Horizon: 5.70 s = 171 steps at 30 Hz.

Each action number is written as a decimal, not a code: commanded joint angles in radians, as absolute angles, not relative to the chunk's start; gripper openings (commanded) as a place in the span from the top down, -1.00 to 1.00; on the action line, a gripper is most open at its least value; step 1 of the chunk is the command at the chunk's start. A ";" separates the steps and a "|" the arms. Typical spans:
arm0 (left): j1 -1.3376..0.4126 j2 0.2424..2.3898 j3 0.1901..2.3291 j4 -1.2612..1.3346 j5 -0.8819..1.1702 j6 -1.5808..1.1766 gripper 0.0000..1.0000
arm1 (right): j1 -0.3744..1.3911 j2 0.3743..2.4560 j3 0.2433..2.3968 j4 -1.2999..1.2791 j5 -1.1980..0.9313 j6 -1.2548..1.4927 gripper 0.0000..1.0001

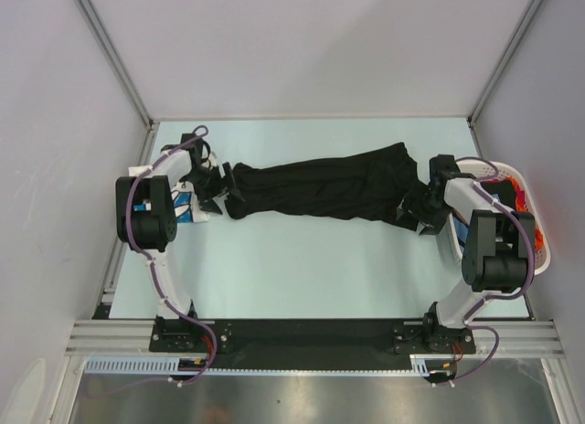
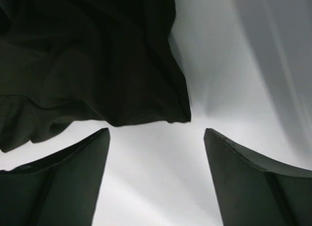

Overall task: Fold and stack the t-shirts
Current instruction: Fold the tshirt

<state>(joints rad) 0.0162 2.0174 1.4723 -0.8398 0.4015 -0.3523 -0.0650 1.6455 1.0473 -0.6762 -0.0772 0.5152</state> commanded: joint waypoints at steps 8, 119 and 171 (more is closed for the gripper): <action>-0.031 2.069 1.537 -0.813 0.469 -0.382 0.42 | -0.052 1.747 1.084 -0.618 -0.060 0.520 0.76; -0.018 2.221 2.042 -0.822 0.391 -0.176 -1.00 | -0.046 1.408 0.730 -0.313 -0.103 1.192 -0.85; -0.015 2.304 1.933 -0.901 0.212 -0.206 -0.99 | -0.020 1.513 0.850 -0.403 -0.046 1.186 -0.84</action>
